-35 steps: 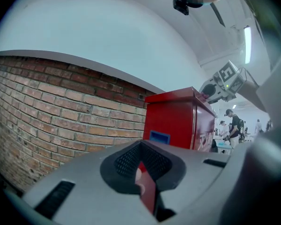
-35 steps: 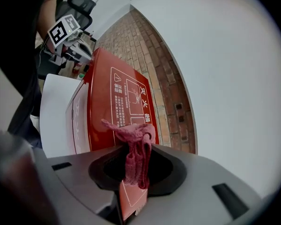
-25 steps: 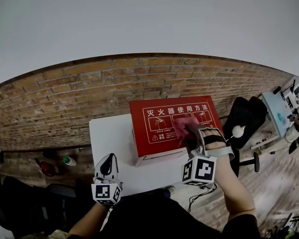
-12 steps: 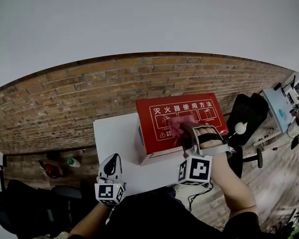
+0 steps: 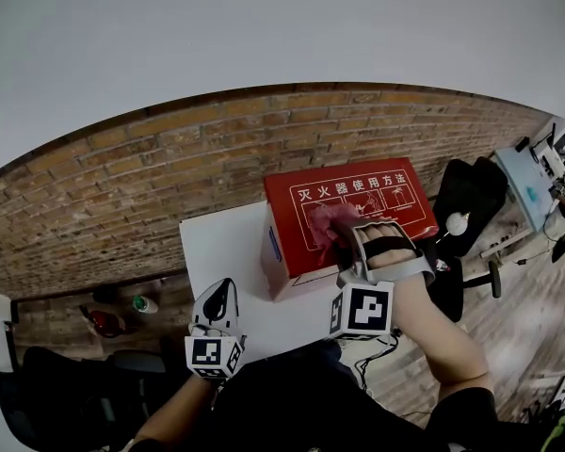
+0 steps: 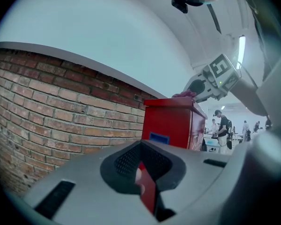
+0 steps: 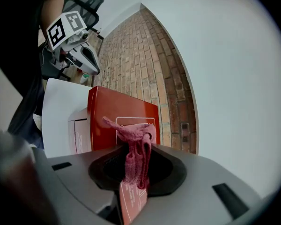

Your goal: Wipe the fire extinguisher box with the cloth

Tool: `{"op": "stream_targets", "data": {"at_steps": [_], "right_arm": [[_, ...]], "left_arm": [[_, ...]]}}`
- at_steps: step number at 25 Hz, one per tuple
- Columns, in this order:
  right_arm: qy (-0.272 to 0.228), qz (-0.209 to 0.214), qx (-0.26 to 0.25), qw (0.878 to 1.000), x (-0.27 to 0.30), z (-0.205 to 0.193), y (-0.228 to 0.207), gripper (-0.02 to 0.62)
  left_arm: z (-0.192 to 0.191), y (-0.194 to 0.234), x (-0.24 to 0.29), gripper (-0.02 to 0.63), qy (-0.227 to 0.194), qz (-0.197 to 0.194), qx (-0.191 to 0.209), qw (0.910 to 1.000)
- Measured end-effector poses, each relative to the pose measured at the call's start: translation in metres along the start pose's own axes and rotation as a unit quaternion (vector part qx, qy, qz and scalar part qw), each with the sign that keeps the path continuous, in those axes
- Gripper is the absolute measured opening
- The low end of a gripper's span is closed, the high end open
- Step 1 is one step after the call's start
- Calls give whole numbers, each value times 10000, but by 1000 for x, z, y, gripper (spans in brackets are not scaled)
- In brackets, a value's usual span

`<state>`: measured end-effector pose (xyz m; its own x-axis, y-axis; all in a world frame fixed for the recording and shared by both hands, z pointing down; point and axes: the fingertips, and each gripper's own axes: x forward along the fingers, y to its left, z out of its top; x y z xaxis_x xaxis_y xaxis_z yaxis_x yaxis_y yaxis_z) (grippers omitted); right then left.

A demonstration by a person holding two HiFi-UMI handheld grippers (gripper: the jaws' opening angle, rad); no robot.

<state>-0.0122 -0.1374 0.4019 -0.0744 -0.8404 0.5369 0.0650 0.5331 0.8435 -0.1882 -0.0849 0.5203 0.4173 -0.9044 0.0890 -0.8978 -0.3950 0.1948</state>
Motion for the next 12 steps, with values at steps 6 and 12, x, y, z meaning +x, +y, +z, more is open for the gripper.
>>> {"op": "stream_targets", "data": {"at_steps": [6, 12], "right_arm": [[73, 61, -122, 9999, 1, 13, 1, 98], [123, 109, -280, 9995, 0, 28, 0, 98]], "left_arm": [[5, -3, 2, 18, -51, -117, 24, 9999], [7, -8, 4, 18, -34, -234, 6, 9997]]}}
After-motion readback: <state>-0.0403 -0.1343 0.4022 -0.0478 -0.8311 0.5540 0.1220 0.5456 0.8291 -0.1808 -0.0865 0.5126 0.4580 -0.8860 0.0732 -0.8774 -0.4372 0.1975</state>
